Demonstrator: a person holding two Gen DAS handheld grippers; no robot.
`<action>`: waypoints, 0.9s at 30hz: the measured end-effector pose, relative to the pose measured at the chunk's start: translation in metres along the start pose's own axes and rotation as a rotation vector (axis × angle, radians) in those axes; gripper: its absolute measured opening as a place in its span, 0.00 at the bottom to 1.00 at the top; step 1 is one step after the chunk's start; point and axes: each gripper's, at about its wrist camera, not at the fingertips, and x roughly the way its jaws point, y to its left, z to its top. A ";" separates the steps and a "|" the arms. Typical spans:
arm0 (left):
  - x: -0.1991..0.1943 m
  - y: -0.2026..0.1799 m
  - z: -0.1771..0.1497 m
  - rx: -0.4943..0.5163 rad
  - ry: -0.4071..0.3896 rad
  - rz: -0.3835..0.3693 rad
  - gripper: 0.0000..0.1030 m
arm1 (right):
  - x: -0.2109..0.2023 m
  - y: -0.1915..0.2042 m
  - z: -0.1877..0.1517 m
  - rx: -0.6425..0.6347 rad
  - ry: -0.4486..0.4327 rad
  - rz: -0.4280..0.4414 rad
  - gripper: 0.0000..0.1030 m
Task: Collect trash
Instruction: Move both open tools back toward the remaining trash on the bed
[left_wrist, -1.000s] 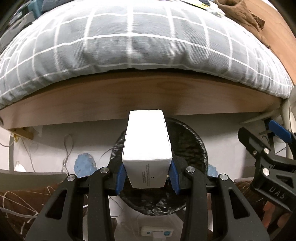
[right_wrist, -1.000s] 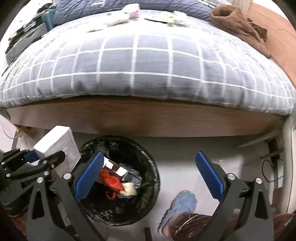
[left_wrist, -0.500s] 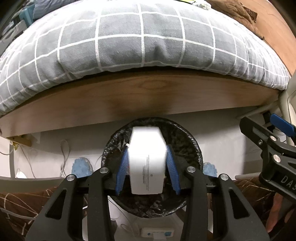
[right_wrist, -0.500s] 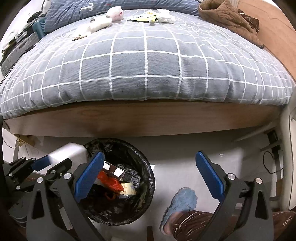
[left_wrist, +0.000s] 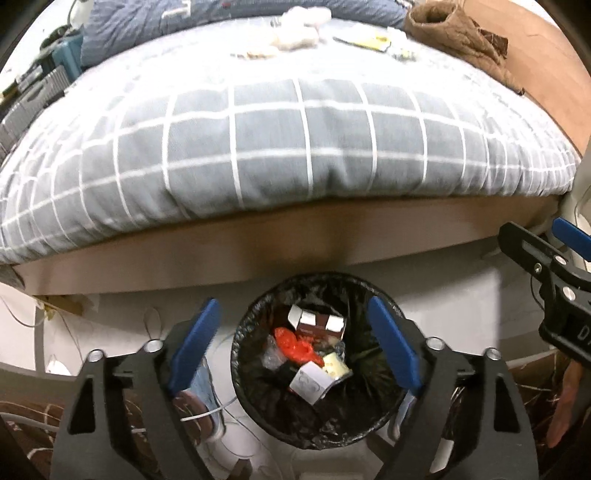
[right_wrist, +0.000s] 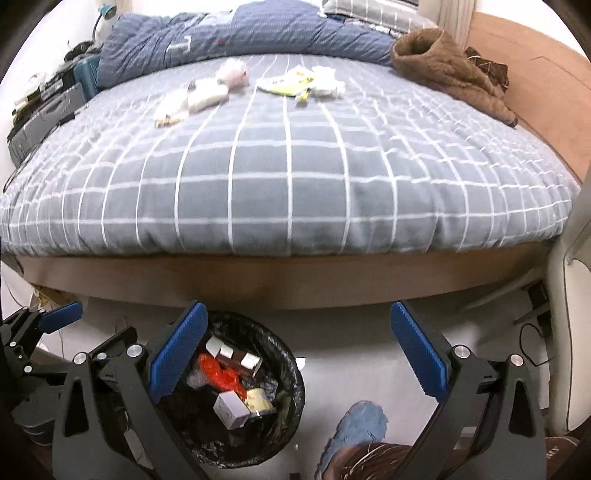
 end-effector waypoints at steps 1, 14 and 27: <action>-0.005 0.002 0.002 -0.003 -0.017 0.003 0.88 | -0.002 -0.001 0.003 0.003 -0.010 0.002 0.93; -0.051 0.017 0.033 -0.049 -0.153 0.020 0.94 | -0.046 -0.007 0.032 0.007 -0.174 0.000 0.93; -0.069 0.002 0.089 -0.031 -0.266 -0.026 0.94 | -0.053 -0.021 0.083 0.017 -0.273 0.030 0.93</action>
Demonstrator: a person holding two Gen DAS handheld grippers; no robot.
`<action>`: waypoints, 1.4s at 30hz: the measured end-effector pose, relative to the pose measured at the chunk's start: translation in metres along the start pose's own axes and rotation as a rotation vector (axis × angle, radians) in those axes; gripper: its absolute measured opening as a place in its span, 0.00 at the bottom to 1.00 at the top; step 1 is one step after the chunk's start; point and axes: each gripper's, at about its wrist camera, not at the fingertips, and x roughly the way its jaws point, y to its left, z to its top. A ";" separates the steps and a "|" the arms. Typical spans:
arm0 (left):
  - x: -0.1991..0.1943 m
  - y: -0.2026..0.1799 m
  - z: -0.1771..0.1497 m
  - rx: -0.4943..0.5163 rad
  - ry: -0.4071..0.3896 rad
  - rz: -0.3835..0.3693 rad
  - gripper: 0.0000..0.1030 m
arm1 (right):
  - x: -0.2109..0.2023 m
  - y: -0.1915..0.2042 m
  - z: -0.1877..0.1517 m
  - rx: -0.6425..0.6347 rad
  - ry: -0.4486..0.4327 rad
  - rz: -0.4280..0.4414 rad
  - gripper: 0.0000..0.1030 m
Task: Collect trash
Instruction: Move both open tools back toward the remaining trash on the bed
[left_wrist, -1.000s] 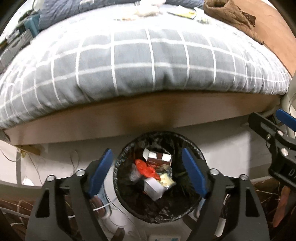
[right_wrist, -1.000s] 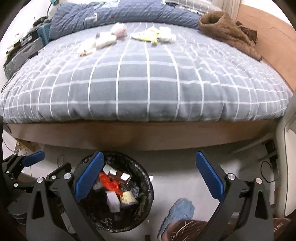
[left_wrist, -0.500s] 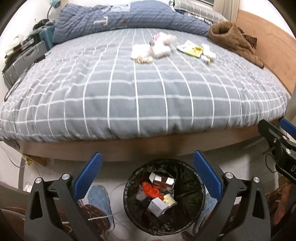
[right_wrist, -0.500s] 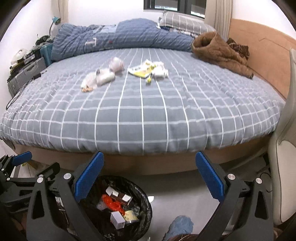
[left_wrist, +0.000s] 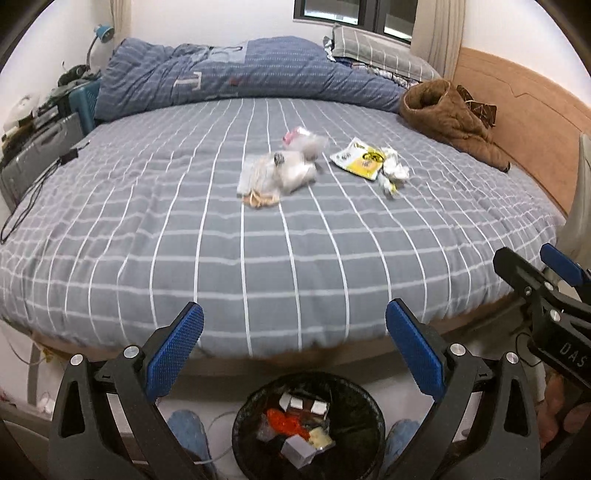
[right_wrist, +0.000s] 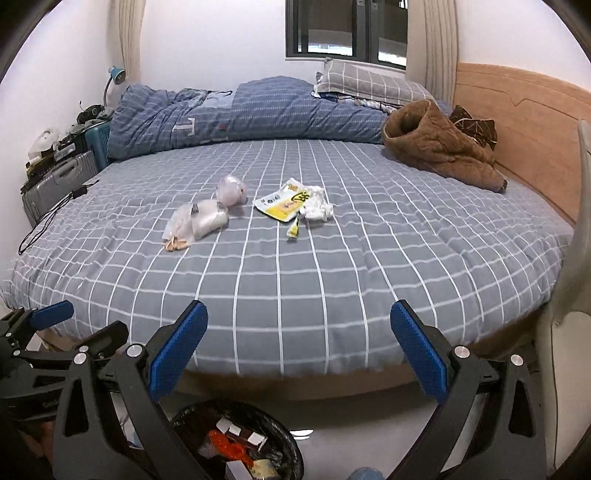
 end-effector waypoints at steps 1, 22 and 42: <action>0.003 0.001 0.003 0.001 -0.002 0.003 0.94 | 0.003 0.000 0.003 -0.006 -0.001 -0.002 0.93; 0.080 0.035 0.092 -0.035 -0.023 0.052 0.94 | 0.107 -0.014 0.070 -0.033 0.053 -0.014 0.81; 0.166 0.027 0.145 -0.037 0.035 0.063 0.94 | 0.218 -0.032 0.123 -0.007 0.176 -0.009 0.72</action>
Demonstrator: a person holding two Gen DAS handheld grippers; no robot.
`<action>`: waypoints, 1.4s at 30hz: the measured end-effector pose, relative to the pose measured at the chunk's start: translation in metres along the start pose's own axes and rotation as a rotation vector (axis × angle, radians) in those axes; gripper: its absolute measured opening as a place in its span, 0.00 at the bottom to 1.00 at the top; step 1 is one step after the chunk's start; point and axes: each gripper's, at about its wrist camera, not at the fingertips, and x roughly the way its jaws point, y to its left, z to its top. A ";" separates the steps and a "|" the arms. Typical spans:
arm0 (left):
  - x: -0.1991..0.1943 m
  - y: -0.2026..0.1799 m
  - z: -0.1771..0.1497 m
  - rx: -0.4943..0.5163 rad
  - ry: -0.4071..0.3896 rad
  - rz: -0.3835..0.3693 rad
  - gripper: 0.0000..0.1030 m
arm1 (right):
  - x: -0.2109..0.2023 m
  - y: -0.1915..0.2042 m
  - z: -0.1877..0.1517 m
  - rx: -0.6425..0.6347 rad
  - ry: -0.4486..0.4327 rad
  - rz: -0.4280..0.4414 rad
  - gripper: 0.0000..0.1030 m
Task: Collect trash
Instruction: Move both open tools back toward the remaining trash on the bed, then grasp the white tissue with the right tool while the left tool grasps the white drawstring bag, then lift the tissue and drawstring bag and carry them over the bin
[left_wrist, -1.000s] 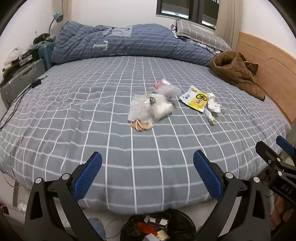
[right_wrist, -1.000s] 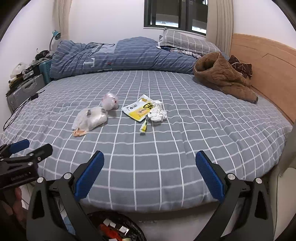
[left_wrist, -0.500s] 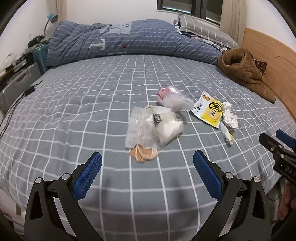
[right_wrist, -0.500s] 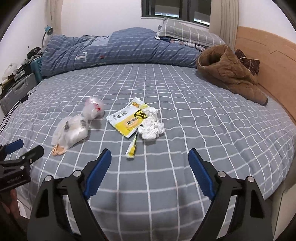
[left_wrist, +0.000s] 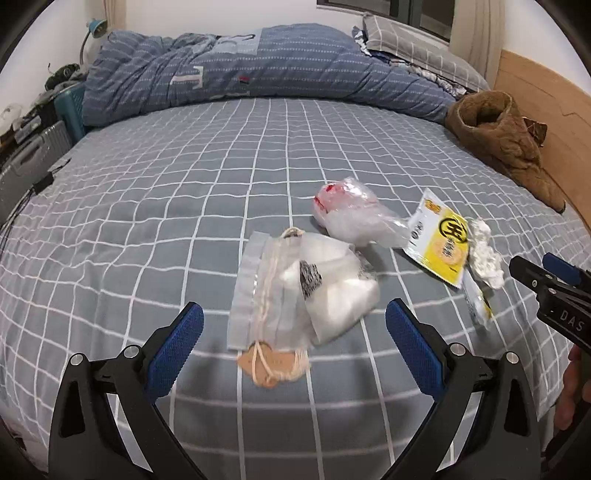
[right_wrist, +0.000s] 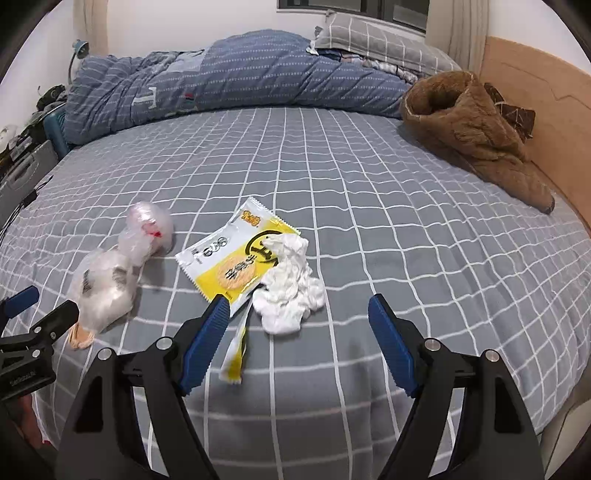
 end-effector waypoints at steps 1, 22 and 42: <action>0.004 0.000 0.002 0.000 0.004 -0.002 0.94 | 0.005 0.000 0.002 0.002 0.006 0.006 0.72; 0.062 -0.018 0.011 0.015 0.082 -0.001 0.94 | 0.077 0.002 0.004 0.002 0.140 0.031 0.40; 0.063 -0.011 0.009 0.025 0.067 0.003 0.51 | 0.067 -0.001 0.001 0.003 0.130 0.047 0.20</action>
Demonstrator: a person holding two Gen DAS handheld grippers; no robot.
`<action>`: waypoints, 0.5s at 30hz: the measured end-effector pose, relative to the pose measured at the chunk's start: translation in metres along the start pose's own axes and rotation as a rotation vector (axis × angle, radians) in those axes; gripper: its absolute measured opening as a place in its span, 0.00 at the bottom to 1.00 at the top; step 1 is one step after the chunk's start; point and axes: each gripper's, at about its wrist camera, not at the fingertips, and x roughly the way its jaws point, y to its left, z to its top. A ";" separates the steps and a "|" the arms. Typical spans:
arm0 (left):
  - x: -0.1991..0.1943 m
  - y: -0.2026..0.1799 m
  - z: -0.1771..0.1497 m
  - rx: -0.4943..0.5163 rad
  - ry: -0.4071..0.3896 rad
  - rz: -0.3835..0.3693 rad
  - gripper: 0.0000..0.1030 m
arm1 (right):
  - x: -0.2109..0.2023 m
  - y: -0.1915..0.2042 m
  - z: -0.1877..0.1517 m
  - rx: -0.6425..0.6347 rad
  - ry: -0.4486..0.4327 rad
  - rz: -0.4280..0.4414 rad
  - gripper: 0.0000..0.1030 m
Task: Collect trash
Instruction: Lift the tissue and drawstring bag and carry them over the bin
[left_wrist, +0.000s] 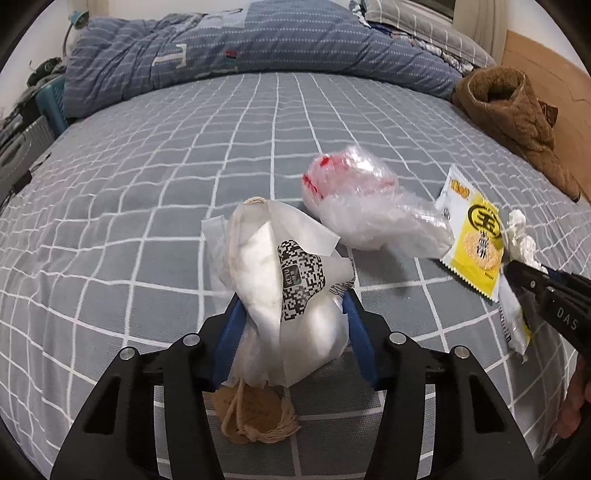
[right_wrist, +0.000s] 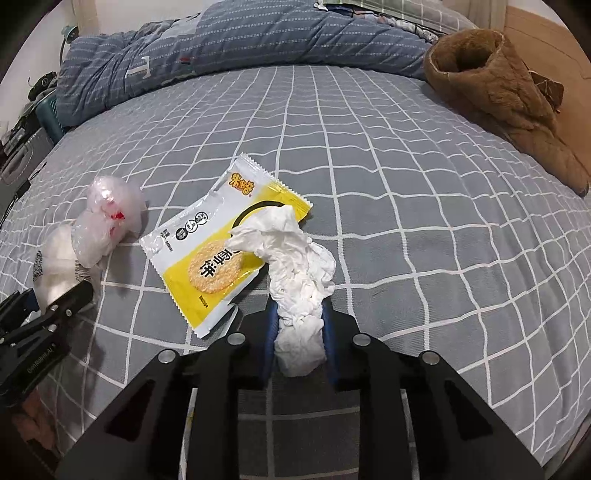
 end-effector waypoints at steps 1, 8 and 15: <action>-0.003 0.001 0.001 -0.004 -0.007 0.001 0.51 | -0.002 0.000 0.001 0.000 -0.002 0.000 0.20; -0.018 0.005 0.007 0.003 -0.030 0.006 0.51 | -0.015 0.002 0.004 -0.003 -0.019 -0.007 0.20; -0.034 0.012 0.006 0.012 -0.040 0.013 0.51 | -0.037 0.018 0.002 -0.036 -0.047 -0.022 0.20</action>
